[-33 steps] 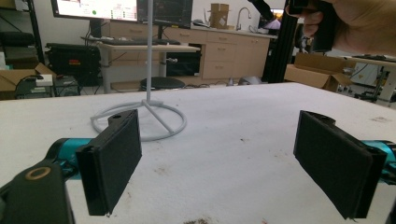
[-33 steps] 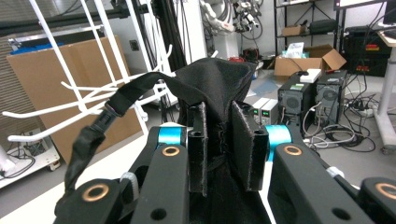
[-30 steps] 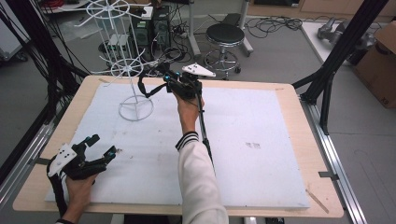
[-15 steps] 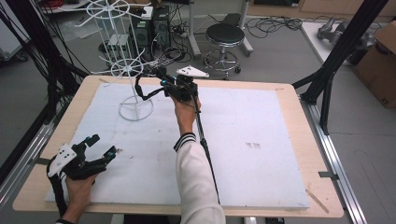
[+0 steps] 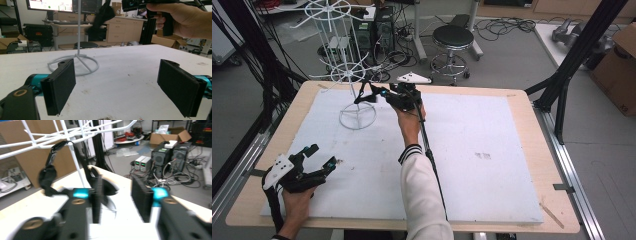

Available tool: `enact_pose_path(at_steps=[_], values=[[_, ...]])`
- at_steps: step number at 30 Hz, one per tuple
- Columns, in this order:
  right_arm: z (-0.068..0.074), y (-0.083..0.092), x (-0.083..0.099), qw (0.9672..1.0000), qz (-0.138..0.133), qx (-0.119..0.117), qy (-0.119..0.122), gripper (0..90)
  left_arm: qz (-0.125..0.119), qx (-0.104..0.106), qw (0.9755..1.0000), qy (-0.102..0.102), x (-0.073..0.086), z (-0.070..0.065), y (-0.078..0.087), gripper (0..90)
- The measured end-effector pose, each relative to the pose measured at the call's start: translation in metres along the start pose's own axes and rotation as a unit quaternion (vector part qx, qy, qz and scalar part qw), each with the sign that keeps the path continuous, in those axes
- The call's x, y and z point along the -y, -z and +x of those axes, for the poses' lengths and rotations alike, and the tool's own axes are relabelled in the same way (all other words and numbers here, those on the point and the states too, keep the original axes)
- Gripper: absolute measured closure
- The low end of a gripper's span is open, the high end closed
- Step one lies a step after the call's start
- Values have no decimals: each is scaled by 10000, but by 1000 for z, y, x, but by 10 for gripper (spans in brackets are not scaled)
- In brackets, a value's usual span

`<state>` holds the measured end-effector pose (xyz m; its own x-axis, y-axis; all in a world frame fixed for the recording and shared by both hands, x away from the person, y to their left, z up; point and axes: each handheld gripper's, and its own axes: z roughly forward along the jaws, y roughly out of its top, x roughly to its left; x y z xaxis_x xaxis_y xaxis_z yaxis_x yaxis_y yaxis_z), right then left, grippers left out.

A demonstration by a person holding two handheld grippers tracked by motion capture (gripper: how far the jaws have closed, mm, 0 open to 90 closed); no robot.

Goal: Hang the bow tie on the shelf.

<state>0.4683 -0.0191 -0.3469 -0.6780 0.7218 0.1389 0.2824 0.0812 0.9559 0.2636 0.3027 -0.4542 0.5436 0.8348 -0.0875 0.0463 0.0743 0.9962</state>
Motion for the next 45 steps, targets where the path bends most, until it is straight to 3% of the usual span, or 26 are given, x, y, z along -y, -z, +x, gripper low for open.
enact_pose_path(at_steps=[6, 10, 14, 20, 24, 27, 33, 39, 43, 45], values=[[4, 3, -2, 9993, 229, 238, 185, 202, -4, -8, 10000, 4, 0, 0, 0, 154], [7, 18, 0, 9997, 63, 182, 171, 114, 0, -9, 10000, -37, 0, -1, 0, 155], [6, 43, 3, 9998, -7, 104, 197, 108, -7, -11, 10000, -9, 0, 0, 0, 154], [-1, 99, 13, 9994, -227, 121, 227, 106, 22, -18, 10000, -79, 0, -1, 0, 154], [-3, 141, 22, 9985, -355, 196, 373, 106, 16, -29, 10000, -91, 0, -2, 0, 155], [-5, 177, 36, 9970, -512, 305, 501, 106, 20, -25, 10000, -81, 0, -1, 0, 155], [-10, 236, 76, 9932, -801, 671, 512, 107, -3, -25, 9999, -99, 0, -2, 0, 155], [-23, 271, 125, 9882, -1032, 1052, 426, 107, -18, -22, 9999, -149, 0, -3, 0, 154], [-33, 282, 153, 9845, -1072, 1357, 299, 107, -37, -20, 9998, -188, 0, -4, 1, 154], [-37, 284, 162, 9826, -1061, 1475, 380, 107, -53, -23, 9998, -190, 1, -4, 1, 155]])
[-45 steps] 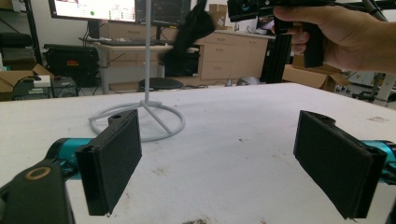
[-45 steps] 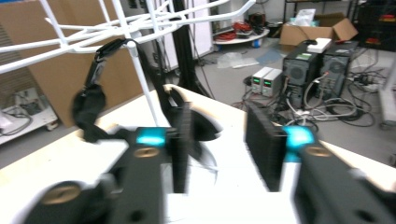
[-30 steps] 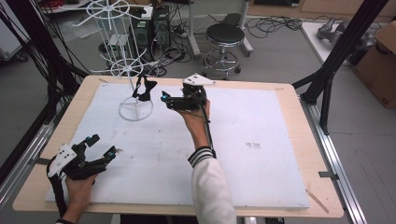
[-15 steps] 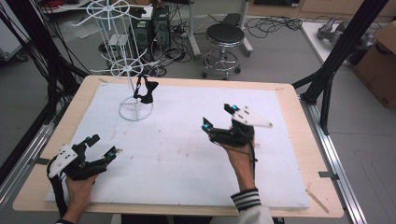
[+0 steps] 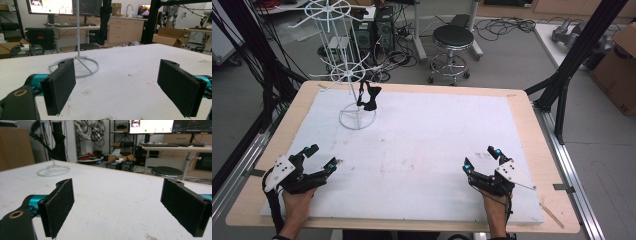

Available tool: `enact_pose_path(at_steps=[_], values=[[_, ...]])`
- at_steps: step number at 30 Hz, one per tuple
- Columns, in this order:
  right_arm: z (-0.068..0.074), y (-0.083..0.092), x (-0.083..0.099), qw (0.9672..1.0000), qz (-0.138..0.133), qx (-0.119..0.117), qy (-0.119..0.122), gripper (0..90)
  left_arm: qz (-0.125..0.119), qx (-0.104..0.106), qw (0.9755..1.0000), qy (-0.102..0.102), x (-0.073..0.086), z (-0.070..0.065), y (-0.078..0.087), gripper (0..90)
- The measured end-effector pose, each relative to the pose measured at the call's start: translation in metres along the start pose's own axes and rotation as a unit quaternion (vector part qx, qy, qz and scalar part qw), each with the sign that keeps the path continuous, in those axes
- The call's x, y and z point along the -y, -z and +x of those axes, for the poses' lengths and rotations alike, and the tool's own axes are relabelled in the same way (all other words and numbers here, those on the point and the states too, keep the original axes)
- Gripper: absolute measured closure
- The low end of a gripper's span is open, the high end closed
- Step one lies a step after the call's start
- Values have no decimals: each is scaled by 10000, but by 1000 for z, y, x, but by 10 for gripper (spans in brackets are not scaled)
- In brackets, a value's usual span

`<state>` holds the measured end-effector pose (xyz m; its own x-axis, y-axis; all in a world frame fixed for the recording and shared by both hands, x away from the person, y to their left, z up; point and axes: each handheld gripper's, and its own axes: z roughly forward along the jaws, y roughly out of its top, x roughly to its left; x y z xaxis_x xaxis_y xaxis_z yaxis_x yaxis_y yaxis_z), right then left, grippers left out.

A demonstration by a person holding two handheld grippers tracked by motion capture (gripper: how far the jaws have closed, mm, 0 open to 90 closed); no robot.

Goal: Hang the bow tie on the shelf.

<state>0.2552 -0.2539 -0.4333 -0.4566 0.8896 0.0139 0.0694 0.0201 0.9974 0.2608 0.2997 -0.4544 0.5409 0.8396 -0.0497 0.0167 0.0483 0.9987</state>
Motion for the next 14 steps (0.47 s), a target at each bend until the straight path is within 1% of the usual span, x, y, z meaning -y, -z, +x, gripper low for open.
enact_pose_path(at_steps=[2, 7, 8, 12, 13, 14], values=[[-2, 0, 5, 10000, -5, 49, 59, 107, 6, -4, 10000, -44, 0, -1, 0, 154], [-4, -1, 20, 9999, -34, 138, -44, 107, 1, -3, 10000, -46, 0, -1, 0, 155], [-4, 0, 19, 9998, -81, 169, -29, 107, -4, -6, 10000, -51, 0, -1, 0, 154], [-5, 1, 20, 9996, -146, 196, -112, 107, -1, -11, 10000, -56, 0, -1, 0, 154], [-6, 1, 20, 9996, -168, 200, -77, 107, 0, -10, 10000, -53, 0, -1, 0, 154], [-5, 2, 21, 9996, -182, 214, -104, 107, 5, -11, 10000, -52, 0, -1, 0, 154]])
